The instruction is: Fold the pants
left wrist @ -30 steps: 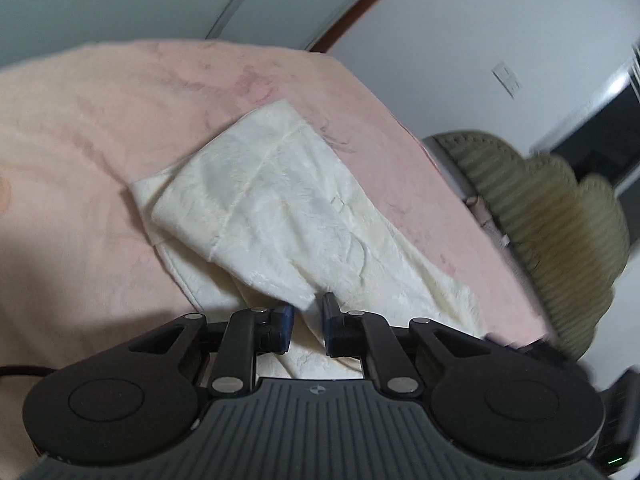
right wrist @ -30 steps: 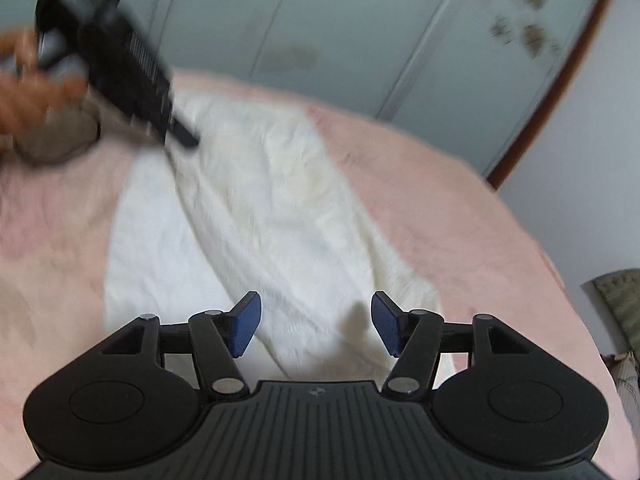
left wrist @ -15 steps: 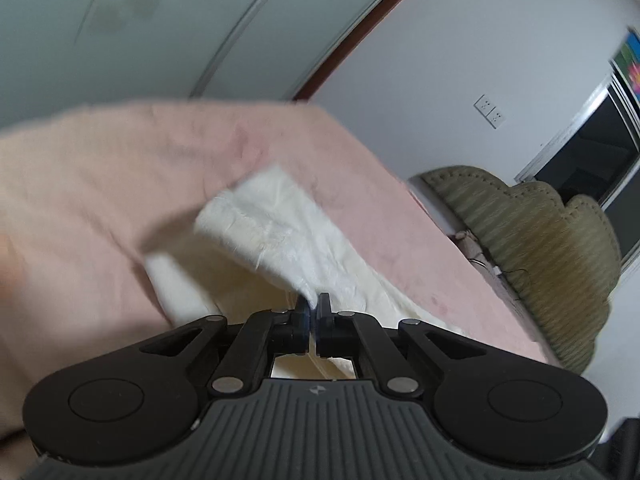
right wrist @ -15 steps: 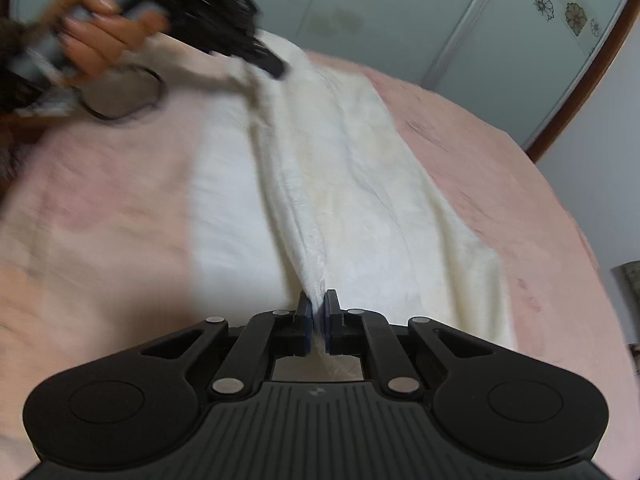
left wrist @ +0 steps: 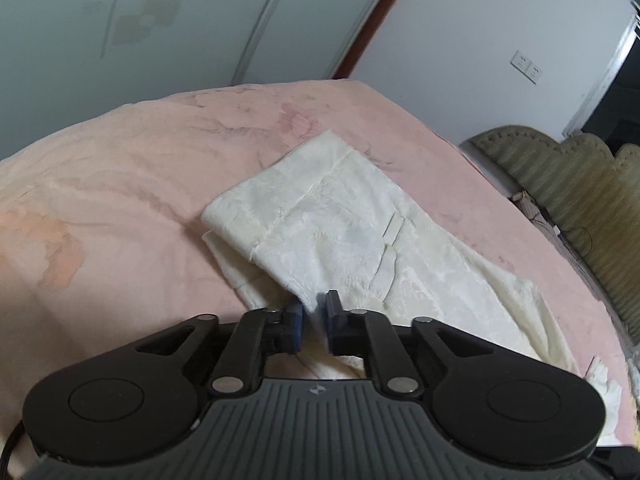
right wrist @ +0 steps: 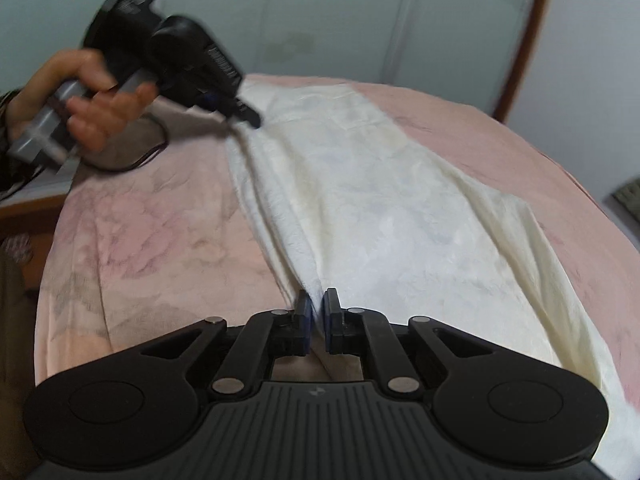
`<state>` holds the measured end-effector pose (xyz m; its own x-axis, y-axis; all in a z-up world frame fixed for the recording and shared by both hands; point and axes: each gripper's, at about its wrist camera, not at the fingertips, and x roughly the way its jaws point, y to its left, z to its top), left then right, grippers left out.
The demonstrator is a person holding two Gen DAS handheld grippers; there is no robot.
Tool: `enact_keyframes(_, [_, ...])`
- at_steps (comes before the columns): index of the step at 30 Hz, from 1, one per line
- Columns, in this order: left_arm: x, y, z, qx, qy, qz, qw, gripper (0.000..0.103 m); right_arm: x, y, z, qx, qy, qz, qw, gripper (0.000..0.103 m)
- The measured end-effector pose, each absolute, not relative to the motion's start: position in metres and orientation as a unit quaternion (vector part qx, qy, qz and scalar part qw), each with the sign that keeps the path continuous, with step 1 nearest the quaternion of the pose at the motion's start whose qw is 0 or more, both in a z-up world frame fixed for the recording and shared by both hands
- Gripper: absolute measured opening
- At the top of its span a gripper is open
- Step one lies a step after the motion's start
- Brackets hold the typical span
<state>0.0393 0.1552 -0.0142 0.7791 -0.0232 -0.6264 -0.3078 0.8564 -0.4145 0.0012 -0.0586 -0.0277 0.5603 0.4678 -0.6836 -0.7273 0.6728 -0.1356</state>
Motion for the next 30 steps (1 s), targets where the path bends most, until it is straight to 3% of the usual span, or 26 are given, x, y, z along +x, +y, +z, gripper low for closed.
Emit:
enact_keyframes(9, [0.007,0.121,0.035,-0.156,0.272,0.1,0.944,0.028,-0.031,-0.143,-0.005,-0.098,0.311,0.194,0.925,0.009])
enact_keyframes(10, [0.011,0.111,0.039,-0.15,0.273,0.078,0.947,0.03,-0.029,-0.154,-0.011,-0.084,0.327,0.165,0.927,0.009])
enact_keyframes(12, [0.024,0.087,0.04,-0.134,0.292,0.021,0.947,0.045,-0.027,-0.172,-0.027,-0.071,0.368,0.122,0.919,0.009])
enact_keyframes(20, [0.078,-0.044,0.009,-0.054,0.362,-0.258,0.894,0.059,-0.024,-0.228,0.007,0.026,0.282,0.042,0.958,0.014])
enact_keyframes(21, [0.081,-0.058,0.005,-0.039,0.363,-0.276,0.889,0.06,-0.015,-0.237,0.014,0.029,0.271,0.023,0.962,0.023])
enact_keyframes(23, [0.087,-0.081,-0.004,-0.007,0.366,-0.302,0.88,0.06,0.01,-0.262,0.023,0.046,0.252,-0.015,0.966,0.054])
enact_keyframes(24, [0.089,-0.091,-0.008,0.006,0.372,-0.308,0.876,0.06,0.026,-0.276,0.026,0.062,0.249,-0.04,0.966,0.079])
enact_keyframes(30, [0.096,-0.118,-0.025,0.028,0.381,-0.32,0.867,0.059,0.136,-0.337,0.015,0.115,0.302,-0.154,0.934,0.079])
